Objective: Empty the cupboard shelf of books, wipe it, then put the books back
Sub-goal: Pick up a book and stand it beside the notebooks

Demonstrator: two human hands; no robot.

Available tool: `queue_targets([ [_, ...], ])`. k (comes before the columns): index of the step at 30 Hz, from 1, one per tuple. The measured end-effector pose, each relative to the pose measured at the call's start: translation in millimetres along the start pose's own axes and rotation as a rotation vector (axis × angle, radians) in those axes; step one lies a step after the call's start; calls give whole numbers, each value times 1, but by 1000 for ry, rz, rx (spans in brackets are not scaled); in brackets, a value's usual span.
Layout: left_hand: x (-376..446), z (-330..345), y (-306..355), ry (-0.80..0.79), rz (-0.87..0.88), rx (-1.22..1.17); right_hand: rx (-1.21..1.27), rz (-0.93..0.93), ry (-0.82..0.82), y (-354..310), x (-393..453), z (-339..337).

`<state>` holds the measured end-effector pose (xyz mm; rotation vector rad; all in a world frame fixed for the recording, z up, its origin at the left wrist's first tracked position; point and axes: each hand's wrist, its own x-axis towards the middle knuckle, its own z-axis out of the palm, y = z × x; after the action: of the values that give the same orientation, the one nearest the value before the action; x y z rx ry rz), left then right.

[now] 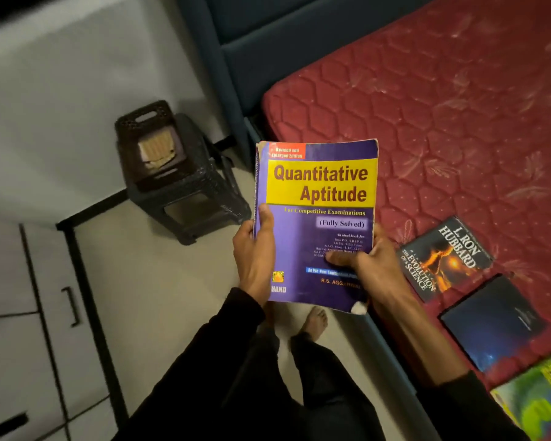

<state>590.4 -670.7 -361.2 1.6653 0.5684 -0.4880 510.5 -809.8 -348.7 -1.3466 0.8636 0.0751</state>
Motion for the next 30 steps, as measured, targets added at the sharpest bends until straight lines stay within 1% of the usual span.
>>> queue_targets([
  [7, -42, -80, -3, 199, 25, -131, -96, -23, -163, -9, -44, 50],
  [15, -95, -181, -15, 326, 10, -329, -283, -259, -261, -10, -107, 132],
  [22, -139, -265, -40, 501, 25, -456, -395, -356, -552, 12, -170, 177],
  [27, -176, -305, -64, 637, -10, -522, -477, -463, -666, 34, -208, 200],
  [30, -197, -322, -79, 754, -24, -558, -527, -509, -768, 45, -224, 211],
])
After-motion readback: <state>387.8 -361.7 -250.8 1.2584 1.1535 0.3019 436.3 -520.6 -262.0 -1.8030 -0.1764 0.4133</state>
